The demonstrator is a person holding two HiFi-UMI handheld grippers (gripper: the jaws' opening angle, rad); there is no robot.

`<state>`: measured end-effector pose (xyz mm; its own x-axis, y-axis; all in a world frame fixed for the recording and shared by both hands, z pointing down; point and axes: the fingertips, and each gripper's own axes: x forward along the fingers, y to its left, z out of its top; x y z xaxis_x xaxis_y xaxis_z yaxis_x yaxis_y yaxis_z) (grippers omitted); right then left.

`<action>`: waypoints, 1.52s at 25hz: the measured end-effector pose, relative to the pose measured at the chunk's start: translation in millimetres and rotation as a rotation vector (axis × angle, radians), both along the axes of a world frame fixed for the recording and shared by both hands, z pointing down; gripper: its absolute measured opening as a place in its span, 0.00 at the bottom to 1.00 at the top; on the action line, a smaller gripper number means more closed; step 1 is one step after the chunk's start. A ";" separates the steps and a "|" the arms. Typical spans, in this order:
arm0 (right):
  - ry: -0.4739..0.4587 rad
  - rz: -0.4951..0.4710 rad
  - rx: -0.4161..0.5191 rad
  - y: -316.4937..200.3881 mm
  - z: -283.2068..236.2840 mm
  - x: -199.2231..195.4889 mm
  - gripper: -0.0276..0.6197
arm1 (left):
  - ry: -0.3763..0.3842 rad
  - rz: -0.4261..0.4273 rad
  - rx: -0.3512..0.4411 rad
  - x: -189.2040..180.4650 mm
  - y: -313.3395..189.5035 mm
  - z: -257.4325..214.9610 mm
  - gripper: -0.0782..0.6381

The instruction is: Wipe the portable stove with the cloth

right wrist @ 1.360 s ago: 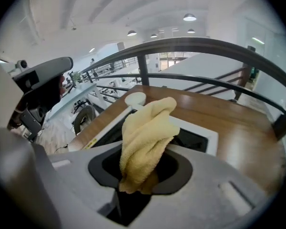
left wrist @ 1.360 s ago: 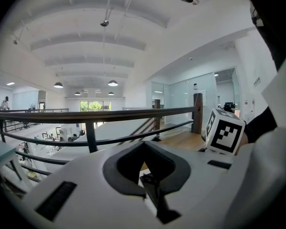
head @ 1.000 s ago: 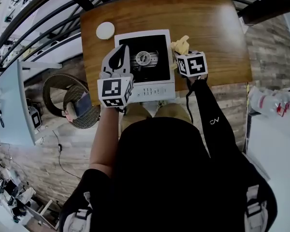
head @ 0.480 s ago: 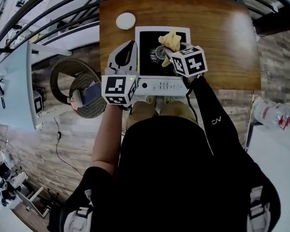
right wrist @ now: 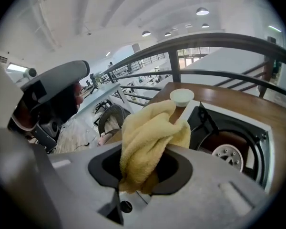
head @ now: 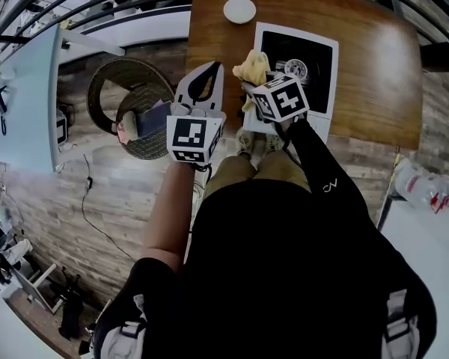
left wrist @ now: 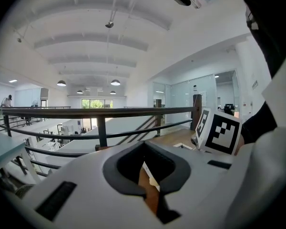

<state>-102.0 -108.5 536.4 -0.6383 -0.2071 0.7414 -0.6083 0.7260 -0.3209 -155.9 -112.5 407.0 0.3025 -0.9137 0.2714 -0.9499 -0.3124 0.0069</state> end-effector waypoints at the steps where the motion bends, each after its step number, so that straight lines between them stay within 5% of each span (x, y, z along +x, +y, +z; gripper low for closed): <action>1: 0.008 0.014 -0.001 1.5 3.1 2.6 0.23 | 0.003 0.006 -0.004 -0.4 2.3 4.3 0.12; 9: 0.039 0.173 0.048 3.6 -4.4 79.5 0.23 | 0.020 0.088 -0.010 45.2 17.0 12.2 0.12; 18: 0.084 0.381 0.044 19.9 3.0 231.2 0.23 | 0.023 0.186 0.008 143.0 31.1 1.2 0.12; 23: 0.096 0.448 0.050 32.8 9.1 282.9 0.23 | 0.017 0.210 0.005 181.7 47.0 4.1 0.12; 29: -0.019 0.358 0.105 28.4 -28.8 246.3 0.23 | -0.006 0.144 0.035 175.9 52.9 -10.9 0.12; 34: -0.114 0.156 0.078 43.6 -41.0 151.9 0.23 | -0.042 0.047 0.060 136.6 62.4 -21.7 0.12; 38: -0.097 0.009 0.024 73.8 -20.1 81.5 0.23 | -0.058 -0.044 0.065 95.0 83.1 -22.4 0.12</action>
<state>-20.5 -34.7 516.3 -0.7049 -0.2300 0.6710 -0.5816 0.7289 -0.3611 -60.8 -29.5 384.6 0.2471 -0.9419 0.2274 -0.9610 -0.2683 -0.0672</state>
